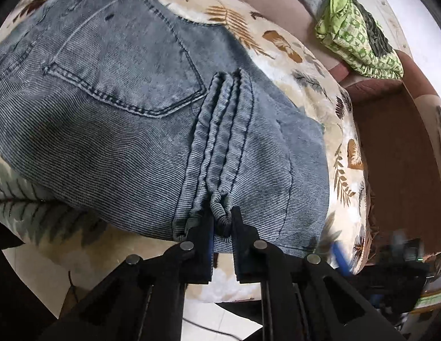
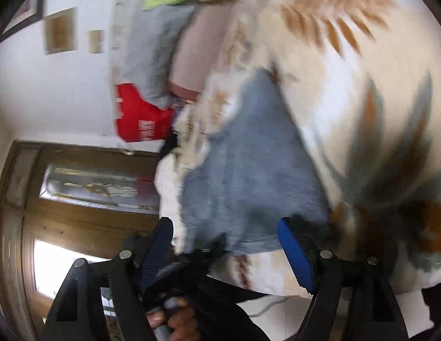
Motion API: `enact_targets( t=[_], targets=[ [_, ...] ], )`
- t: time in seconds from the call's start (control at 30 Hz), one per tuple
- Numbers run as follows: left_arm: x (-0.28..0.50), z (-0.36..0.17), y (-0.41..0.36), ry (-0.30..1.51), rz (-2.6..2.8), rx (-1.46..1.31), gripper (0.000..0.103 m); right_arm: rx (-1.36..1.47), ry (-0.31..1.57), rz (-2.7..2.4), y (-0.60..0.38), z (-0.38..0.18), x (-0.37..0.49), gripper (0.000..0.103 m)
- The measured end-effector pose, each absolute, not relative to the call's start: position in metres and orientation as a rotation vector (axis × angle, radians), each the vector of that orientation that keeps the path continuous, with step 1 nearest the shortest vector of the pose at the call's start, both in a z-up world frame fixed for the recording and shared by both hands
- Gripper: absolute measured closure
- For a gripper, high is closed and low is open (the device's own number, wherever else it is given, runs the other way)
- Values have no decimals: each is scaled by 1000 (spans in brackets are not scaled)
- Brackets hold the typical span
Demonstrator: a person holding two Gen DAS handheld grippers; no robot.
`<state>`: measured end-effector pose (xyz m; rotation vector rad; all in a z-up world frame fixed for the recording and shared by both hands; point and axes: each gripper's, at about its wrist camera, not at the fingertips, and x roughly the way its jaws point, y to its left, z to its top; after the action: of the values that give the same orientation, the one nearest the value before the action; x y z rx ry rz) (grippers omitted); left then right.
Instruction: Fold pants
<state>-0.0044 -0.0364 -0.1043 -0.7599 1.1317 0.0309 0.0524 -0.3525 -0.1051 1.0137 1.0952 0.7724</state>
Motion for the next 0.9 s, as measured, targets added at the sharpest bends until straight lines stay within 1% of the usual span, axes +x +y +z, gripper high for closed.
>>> enact_targets(
  t=[0.1, 0.17, 0.2, 0.23, 0.27, 0.3, 0.33, 0.37, 0.4, 0.43, 0.5, 0.53, 0.57, 0.6, 0.63, 0.67, 0.7, 0.8, 0.9],
  targets=[
    [-5, -104, -34, 1136, 17, -765, 91, 1002, 1034, 787, -356, -79, 65, 18],
    [-4, -104, -32, 1146, 9, -772, 91, 1018, 1045, 787, -350, -84, 74, 16],
    [-4, -102, -33, 1153, 6, -780, 90, 1040, 1081, 798, -342, -98, 80, 15],
    [-3, -99, -32, 1168, -8, -789, 89, 1036, 1170, 767, -332, -121, 86, 15],
    [-4, -94, -32, 1171, -19, -798, 86, 1008, 1285, 682, -325, -147, 87, 21],
    [-6, -82, -32, 1150, -23, -794, 84, 1007, 1274, 661, -325, -154, 85, 23],
    [-8, -67, -34, 1102, -26, -753, 74, 1004, 1252, 678, -327, -148, 83, 23],
    [-8, -54, -40, 1061, -38, -716, 67, 987, 1264, 686, -326, -144, 83, 22],
    [-7, -42, -47, 1020, -66, -680, 51, 961, 1269, 686, -325, -141, 83, 22],
    [-5, -31, -58, 982, -120, -649, 42, 959, 1276, 683, -325, -143, 83, 22],
    [3, -22, -82, 954, -190, -543, 42, 980, 1287, 683, -326, -146, 83, 22],
    [13, -31, -94, 982, -193, -475, 42, 992, 1302, 680, -327, -147, 84, 22],
    [21, -44, -99, 1029, -180, -445, 43, 1000, 1311, 676, -328, -145, 85, 22],
    [30, -64, -100, 1102, -156, -425, 47, 1000, 1310, 673, -331, -140, 88, 22],
    [39, -92, -97, 1191, -111, -416, 69, 986, 1289, 673, -332, -129, 93, 22],
    [38, -96, -93, 1165, -88, -399, 89, 974, 1271, 677, -333, -120, 95, 22],
    [35, -94, -90, 1126, -72, -368, 93, 961, 1239, 682, -338, -106, 103, 22],
    [36, -95, -83, 1142, -97, -387, 94, 937, 1192, 698, -344, -79, 126, 21],
    [35, -96, -81, 1135, -103, -383, 94, 946, 1238, 740, -323, -85, 163, 19]
  ],
)
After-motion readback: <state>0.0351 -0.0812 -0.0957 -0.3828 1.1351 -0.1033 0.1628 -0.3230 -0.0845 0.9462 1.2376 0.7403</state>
